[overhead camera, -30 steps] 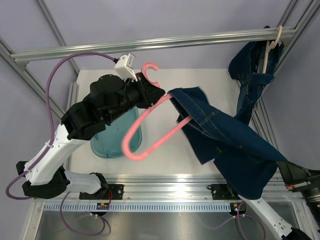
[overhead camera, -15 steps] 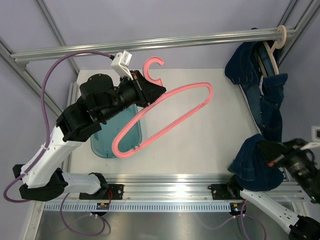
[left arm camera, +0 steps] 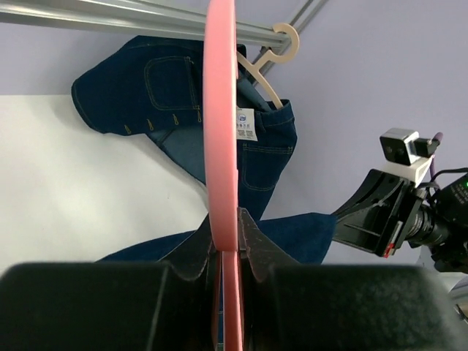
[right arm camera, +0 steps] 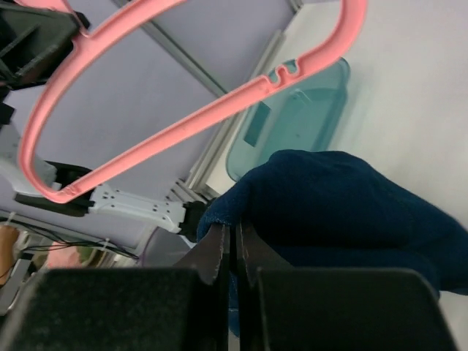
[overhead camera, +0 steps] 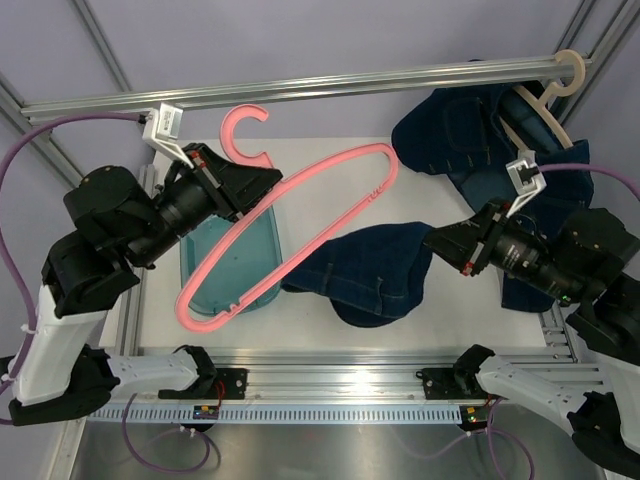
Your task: Remove the skirt from the hanger
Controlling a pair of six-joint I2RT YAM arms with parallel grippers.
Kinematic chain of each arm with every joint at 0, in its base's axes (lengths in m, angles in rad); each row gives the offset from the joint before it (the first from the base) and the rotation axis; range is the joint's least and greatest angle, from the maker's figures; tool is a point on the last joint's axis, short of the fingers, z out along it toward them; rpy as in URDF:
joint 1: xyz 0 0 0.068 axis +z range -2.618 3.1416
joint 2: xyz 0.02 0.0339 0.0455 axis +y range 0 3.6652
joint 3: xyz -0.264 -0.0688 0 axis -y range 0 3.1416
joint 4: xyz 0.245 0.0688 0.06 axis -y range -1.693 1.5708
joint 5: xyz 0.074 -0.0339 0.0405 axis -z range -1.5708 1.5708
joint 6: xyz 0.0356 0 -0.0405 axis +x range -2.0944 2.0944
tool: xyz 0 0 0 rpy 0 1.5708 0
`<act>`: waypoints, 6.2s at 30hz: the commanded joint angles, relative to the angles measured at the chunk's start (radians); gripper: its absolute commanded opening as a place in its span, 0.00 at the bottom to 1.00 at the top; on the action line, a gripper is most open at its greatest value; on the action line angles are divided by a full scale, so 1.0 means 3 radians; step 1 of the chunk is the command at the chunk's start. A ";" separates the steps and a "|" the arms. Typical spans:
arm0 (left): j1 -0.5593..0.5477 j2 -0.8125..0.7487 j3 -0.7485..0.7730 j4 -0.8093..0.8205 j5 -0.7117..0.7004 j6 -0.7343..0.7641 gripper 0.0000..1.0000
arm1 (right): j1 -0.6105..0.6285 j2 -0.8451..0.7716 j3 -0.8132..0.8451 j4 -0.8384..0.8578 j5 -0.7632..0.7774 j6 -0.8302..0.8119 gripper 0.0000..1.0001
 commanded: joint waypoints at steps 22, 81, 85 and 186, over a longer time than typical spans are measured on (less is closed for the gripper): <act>0.0002 -0.0242 -0.0050 -0.0011 -0.0499 0.0174 0.00 | 0.0018 0.0216 -0.0579 0.0698 -0.0186 0.0555 0.99; -0.1374 0.1149 0.0302 0.0290 -0.3879 0.0971 0.00 | 0.2007 0.0374 -0.1193 0.2575 0.1062 0.1236 0.62; -0.1379 0.1164 0.0312 0.0306 -0.3915 0.1007 0.00 | 0.2078 0.0405 -0.1132 0.2524 0.1133 0.1221 0.61; -0.1885 0.0300 -0.2996 0.0541 -0.1343 -0.1693 0.99 | -0.2109 0.0793 -0.1883 0.3399 -0.2390 0.2658 0.00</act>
